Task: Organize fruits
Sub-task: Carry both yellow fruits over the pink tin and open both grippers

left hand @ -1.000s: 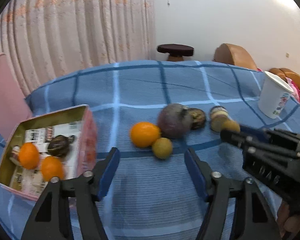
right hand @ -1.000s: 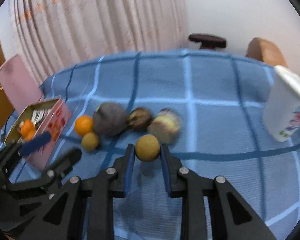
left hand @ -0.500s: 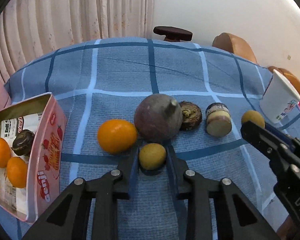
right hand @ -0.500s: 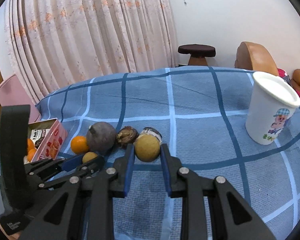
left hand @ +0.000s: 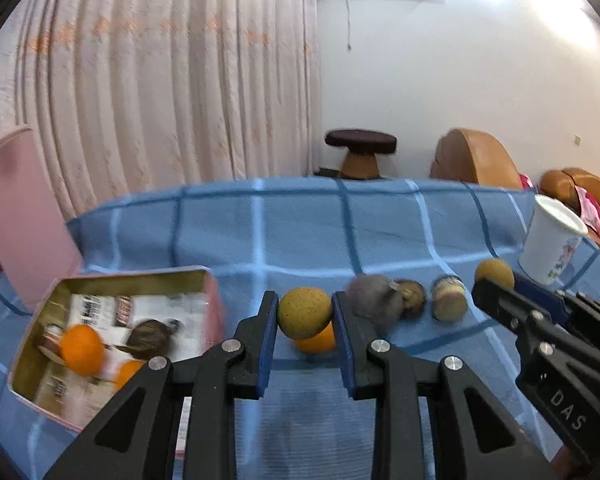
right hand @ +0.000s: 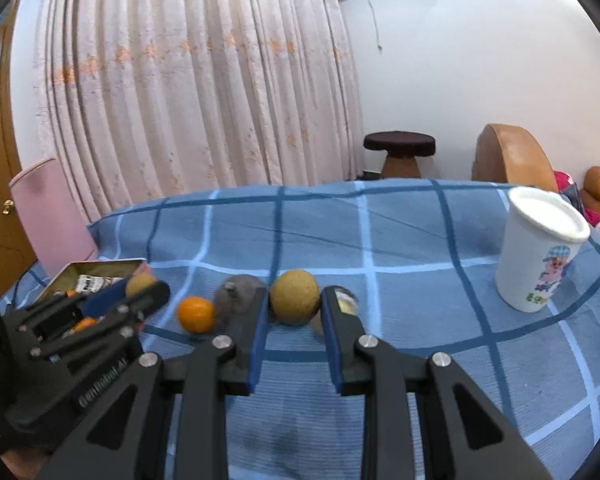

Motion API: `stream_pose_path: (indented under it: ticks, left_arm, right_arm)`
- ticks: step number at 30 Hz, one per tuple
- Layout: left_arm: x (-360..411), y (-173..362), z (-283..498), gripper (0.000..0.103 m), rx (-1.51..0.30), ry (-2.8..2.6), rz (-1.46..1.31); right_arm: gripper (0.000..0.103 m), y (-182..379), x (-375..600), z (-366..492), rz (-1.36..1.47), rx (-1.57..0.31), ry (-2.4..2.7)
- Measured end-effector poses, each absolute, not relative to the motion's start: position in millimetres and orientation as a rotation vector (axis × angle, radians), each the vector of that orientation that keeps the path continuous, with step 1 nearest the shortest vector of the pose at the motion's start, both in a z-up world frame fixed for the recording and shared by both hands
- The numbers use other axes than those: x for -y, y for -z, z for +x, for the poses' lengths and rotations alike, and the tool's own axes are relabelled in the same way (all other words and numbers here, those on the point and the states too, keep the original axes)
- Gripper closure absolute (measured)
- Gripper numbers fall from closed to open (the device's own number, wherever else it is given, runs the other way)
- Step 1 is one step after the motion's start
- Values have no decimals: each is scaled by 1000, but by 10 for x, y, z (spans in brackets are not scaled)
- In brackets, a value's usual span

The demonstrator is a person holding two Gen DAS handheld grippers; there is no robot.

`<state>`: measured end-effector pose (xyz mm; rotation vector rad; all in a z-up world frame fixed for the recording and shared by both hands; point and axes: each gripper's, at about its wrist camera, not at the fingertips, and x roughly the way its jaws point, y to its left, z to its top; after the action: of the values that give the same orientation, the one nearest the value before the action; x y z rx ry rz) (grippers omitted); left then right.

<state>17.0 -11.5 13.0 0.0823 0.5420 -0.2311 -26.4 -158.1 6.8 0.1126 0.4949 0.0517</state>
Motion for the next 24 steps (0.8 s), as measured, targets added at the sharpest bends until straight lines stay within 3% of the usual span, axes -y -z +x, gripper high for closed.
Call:
stream_pose_path:
  ticks: [13, 24]
  left_arm:
    - [-972, -177, 393, 74, -532, 16, 4]
    - [-1574, 0, 570, 74, -625, -173, -14]
  right_arm:
    - [74, -103, 592, 28, 113, -530, -217]
    - [74, 102, -150, 314, 85, -632, -368]
